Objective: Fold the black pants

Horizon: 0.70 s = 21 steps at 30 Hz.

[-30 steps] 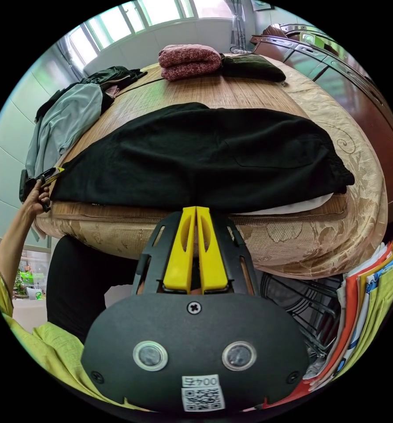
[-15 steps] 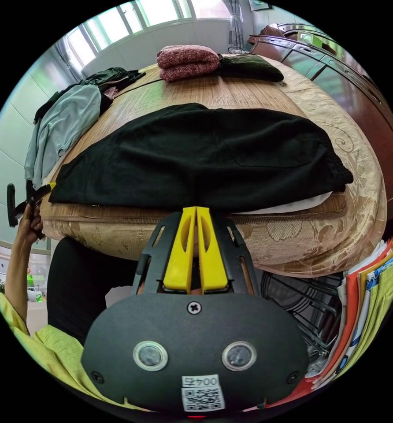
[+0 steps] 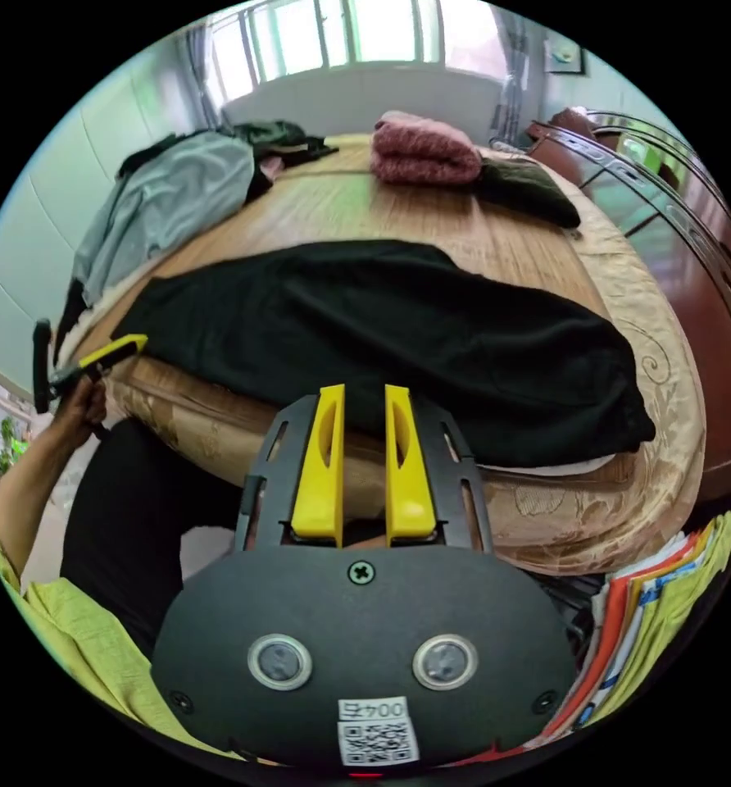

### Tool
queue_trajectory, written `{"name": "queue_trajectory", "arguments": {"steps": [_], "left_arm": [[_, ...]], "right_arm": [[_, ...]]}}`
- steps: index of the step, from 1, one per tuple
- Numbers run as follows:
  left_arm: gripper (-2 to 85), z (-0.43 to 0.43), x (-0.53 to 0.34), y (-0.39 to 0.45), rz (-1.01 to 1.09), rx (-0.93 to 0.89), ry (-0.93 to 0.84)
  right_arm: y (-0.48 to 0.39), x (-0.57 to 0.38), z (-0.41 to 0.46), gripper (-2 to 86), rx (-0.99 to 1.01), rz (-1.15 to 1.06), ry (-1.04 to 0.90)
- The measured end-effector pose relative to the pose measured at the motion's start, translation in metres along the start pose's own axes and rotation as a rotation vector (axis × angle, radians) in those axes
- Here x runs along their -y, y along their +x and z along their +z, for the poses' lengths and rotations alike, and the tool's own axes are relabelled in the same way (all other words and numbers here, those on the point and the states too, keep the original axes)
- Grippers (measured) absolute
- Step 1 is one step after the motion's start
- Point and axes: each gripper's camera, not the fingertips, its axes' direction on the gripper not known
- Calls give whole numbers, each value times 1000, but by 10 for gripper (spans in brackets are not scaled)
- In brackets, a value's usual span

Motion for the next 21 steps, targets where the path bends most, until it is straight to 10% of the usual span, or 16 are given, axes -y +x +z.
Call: {"name": "queue_trajectory", "arguments": {"steps": [8, 21], "left_arm": [[3, -3, -8, 25, 11, 51, 4], [2, -5, -16, 34, -3, 37, 8]], "right_arm": [[105, -14, -60, 64, 135, 97, 47], [495, -165, -154, 137, 662, 989, 414]]}}
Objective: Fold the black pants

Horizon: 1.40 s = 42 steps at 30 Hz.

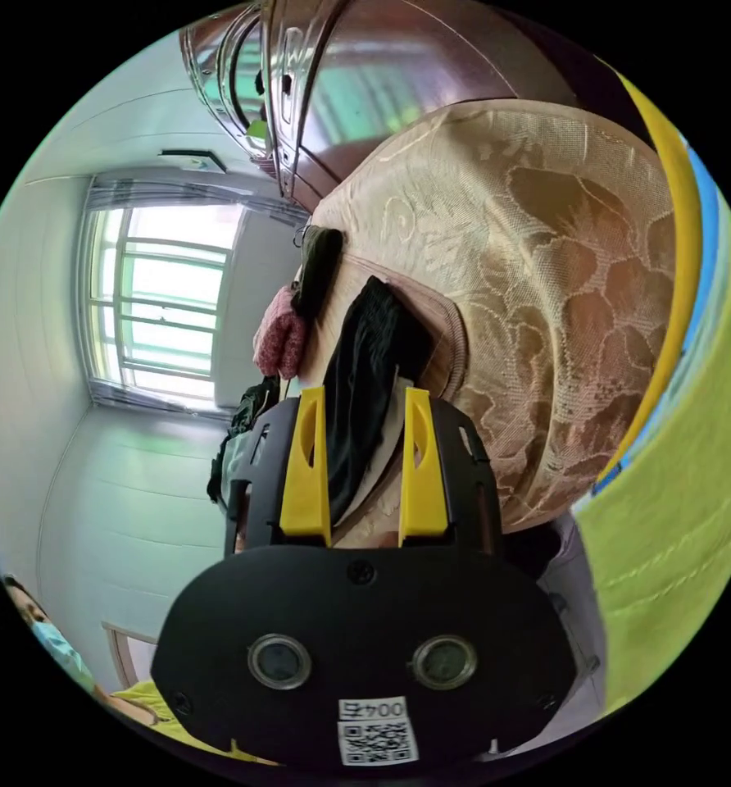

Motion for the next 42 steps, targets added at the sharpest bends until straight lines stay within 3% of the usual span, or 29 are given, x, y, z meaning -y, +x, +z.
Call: {"name": "queue_trajectory", "arguments": {"steps": [12, 15, 19, 22, 26, 30, 35, 39, 42], "left_arm": [[1, -2, -5, -4, 4, -7, 2], [1, -2, -6, -7, 4, -6, 2], [1, -3, -8, -12, 5, -4, 2], [1, -3, -8, -18, 3, -5, 2], [1, -4, -9, -27, 4, -6, 4], [1, -5, -10, -36, 8, -2, 6], [1, -8, -10, -52, 11, 2, 6], [1, -9, -10, -66, 8, -3, 5], [1, -11, -10, -78, 11, 2, 6]], "right_arm": [[-1, 61, 14, 131, -57, 35, -38], [-12, 63, 28, 82, -85, 9, -60], [-65, 50, 30, 62, -306, -179, 25], [-71, 43, 63, 74, -552, -235, -48], [-79, 29, 55, 95, -543, -207, 37], [-133, -29, 57, 67, -555, -391, 160], [-181, -122, 158, 54, -526, -638, -123], [-187, -176, 253, 27, -716, -679, -383], [-209, -189, 254, 7, -728, -662, -313]]}}
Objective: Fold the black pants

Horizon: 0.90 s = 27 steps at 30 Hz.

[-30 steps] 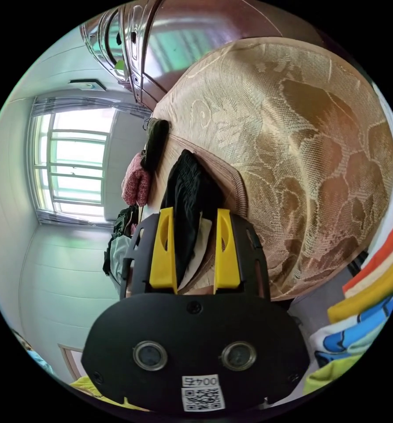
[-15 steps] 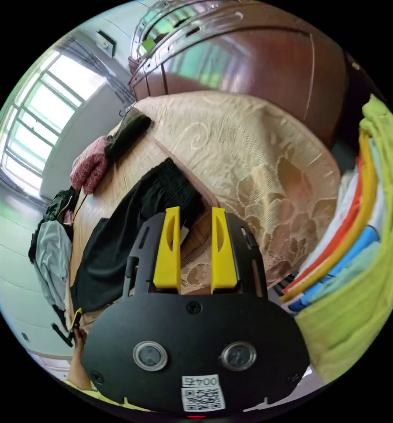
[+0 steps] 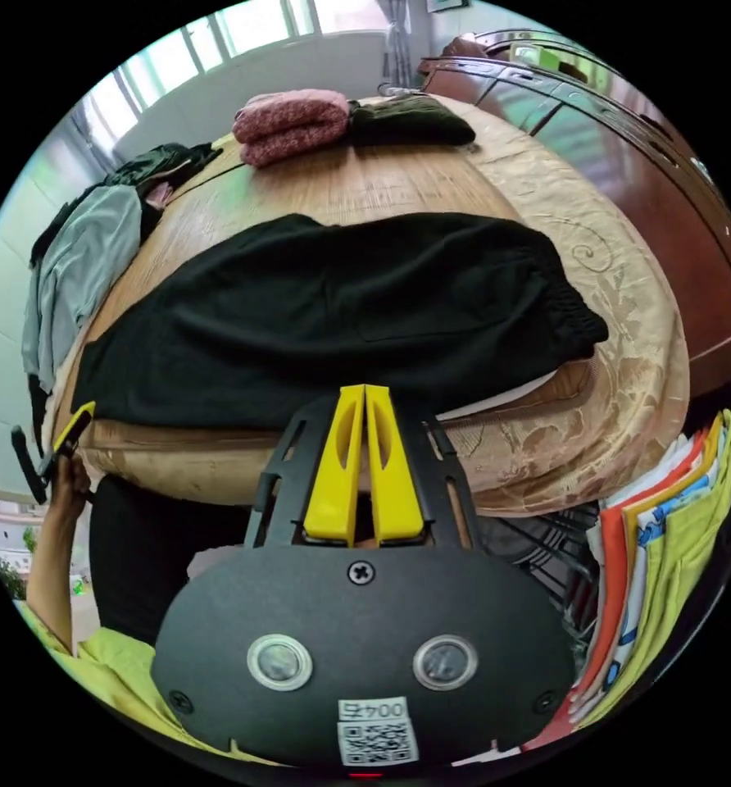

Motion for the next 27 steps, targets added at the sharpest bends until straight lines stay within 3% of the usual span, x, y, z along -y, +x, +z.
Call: {"name": "queue_trajectory", "arguments": {"steps": [3, 6, 10, 12, 17, 19, 27], "left_arm": [[2, -3, 0, -13, 8, 10, 4], [2, -6, 0, -28, 11, 13, 7], [7, -15, 0, -69, -62, -81, 4], [9, -26, -10, -104, -224, -164, 19], [36, -29, -92, -217, -793, -706, 239], [52, -21, -111, -240, -924, -818, 273], [78, -23, -92, -281, -988, -726, 192]], "right_arm": [[-20, -20, -32, 25, 151, 11, 125], [-47, -52, -21, 93, 318, -27, 84], [-62, -105, 10, 90, 437, 6, 43], [-61, -117, 14, 80, 492, 30, 48], [-67, -125, 21, 84, 498, 14, 36], [-73, -124, 24, 87, 536, -25, 18], [-74, -132, 46, 97, 593, -15, -29]]}}
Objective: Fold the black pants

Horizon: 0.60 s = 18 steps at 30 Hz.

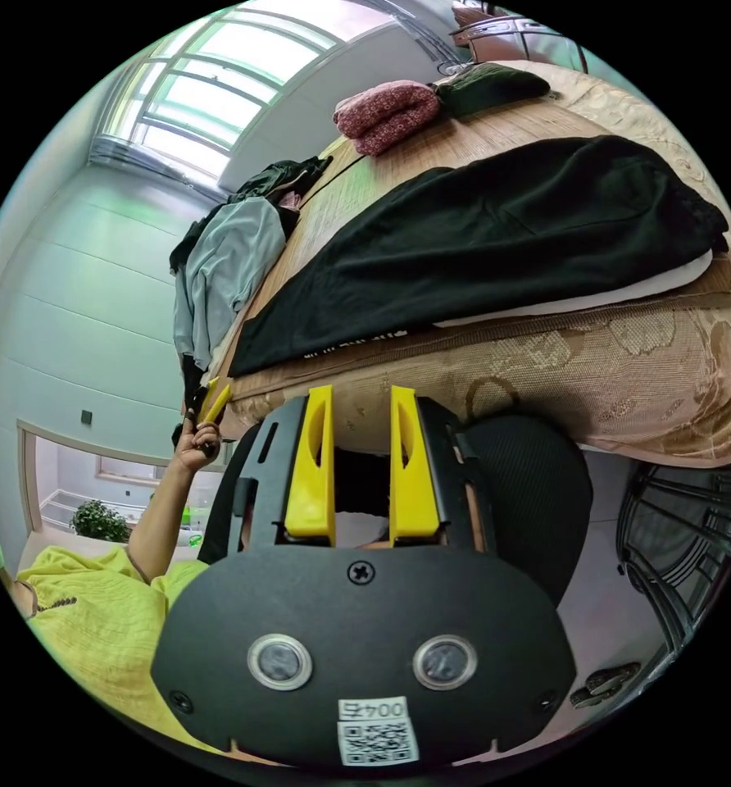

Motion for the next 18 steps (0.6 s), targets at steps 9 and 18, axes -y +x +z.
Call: {"name": "queue_trajectory", "arguments": {"steps": [9, 18], "left_arm": [[84, 8, 14, 14, -70, 43, 23], [66, 37, 12, 40, -37, 64, 51]], "right_arm": [[24, -14, -12, 94, 48, 45, 32], [32, -20, -19, 95, 42, 38, 14]]}}
